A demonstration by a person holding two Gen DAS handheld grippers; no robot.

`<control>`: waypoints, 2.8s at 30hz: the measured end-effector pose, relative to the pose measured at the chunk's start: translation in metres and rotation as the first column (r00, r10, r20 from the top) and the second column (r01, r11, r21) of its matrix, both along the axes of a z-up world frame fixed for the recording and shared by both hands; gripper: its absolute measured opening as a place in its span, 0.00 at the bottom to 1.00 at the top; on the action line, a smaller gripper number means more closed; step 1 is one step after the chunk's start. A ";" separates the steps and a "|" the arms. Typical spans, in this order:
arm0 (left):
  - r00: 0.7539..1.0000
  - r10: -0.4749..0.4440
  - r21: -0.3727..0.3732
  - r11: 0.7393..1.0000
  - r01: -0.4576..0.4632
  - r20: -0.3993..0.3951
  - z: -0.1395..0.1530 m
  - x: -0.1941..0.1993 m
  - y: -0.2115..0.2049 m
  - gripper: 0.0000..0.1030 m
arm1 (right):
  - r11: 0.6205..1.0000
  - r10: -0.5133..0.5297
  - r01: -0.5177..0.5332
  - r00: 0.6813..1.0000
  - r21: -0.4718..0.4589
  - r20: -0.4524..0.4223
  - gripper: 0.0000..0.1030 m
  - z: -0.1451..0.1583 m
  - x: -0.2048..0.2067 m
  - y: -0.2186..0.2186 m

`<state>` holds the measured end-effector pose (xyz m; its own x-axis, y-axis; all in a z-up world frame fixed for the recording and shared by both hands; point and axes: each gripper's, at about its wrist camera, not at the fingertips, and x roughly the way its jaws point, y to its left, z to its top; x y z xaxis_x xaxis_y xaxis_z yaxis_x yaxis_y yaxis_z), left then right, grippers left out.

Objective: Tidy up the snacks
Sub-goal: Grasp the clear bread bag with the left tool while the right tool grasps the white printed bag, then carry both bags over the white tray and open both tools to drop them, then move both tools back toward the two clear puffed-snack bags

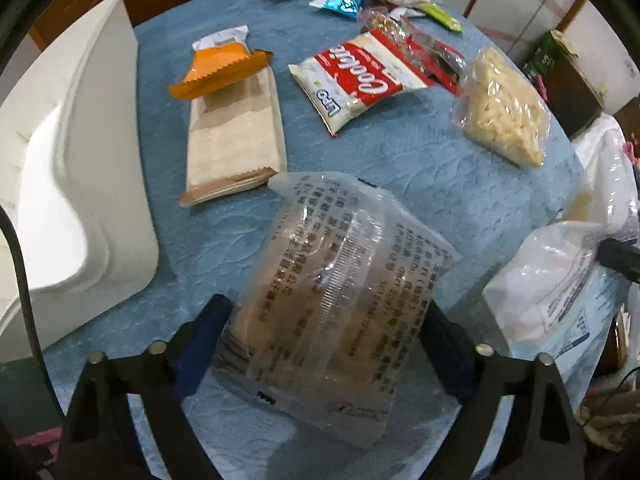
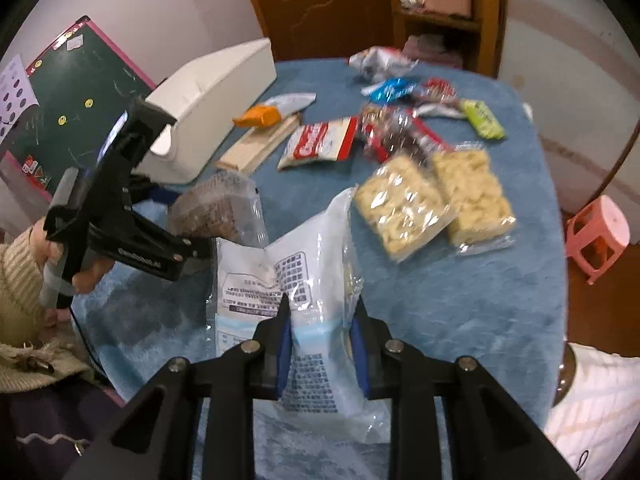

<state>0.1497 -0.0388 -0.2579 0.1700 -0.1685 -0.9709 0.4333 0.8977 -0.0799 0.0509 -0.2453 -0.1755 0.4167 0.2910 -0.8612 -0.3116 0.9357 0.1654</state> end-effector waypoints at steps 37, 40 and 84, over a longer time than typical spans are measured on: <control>0.744 0.541 -0.207 0.840 -0.502 0.393 0.240 0.015 0.241 0.71 | 0.985 -0.172 0.170 0.931 0.033 0.322 0.25 0.223 0.119 0.193; 0.751 0.551 -0.193 0.833 -0.518 0.363 0.216 0.025 0.244 0.72 | 0.981 -0.181 0.192 0.936 -0.008 0.301 0.25 0.202 0.143 0.221; 0.764 0.506 -0.298 0.860 -0.413 0.401 0.209 -0.060 0.140 0.86 | 0.970 -0.233 0.242 0.934 -0.001 0.271 0.51 0.132 0.042 0.139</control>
